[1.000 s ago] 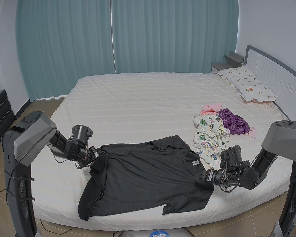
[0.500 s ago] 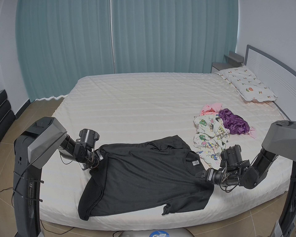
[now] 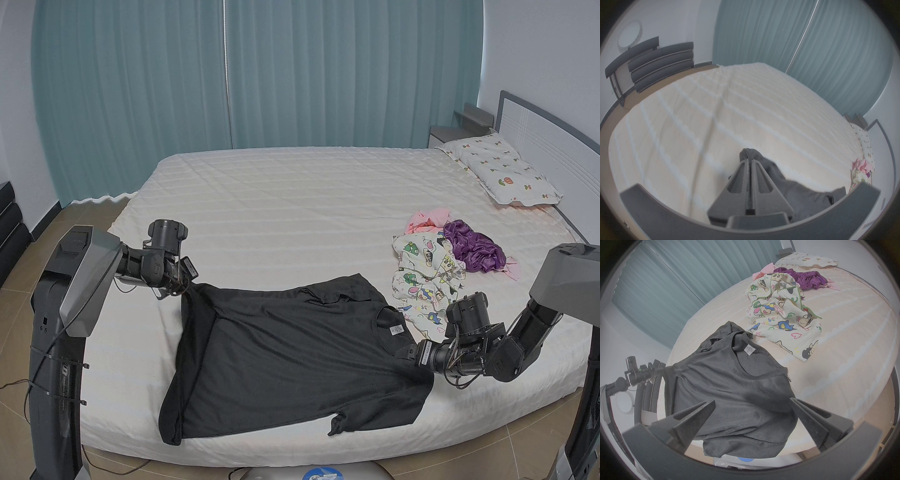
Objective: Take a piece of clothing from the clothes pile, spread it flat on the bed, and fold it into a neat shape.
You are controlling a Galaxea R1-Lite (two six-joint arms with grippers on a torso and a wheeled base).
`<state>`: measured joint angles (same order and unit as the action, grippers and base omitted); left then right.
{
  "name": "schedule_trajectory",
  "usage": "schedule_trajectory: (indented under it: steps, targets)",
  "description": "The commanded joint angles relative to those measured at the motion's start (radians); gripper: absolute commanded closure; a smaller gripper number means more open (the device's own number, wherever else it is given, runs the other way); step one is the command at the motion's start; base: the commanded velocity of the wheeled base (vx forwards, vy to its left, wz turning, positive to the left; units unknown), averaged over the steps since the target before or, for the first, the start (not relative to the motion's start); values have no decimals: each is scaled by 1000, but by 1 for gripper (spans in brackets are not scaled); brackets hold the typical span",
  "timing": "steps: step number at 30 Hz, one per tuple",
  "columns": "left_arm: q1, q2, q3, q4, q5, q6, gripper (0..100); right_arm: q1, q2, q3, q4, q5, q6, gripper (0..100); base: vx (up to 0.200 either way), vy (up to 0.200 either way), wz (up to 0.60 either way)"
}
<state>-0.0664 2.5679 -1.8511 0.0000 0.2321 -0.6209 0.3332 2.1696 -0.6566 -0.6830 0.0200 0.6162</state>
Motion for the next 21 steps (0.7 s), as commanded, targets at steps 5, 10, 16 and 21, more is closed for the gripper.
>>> schedule_trajectory:
  steps: [5, 10, 16, 21]
  targets:
    - [69, 169, -149, -51, -25, 178, 100, 4, 47, 0, -3, -5, -4, 0, 0, 0, 0]
    - [77, 179, -149, -92, -24, 176, 100, 9, 52, 3, -4, -5, -3, 0, 0, 0, 0]
    - [79, 178, -149, -110, -17, 171, 0, 10, 49, -1, -7, -3, 4, 0, 0, 0, 0]
    - [89, 158, -149, -98, -14, 112, 0, 10, 38, 5, -7, -3, 7, 0, 0, 0, 0]
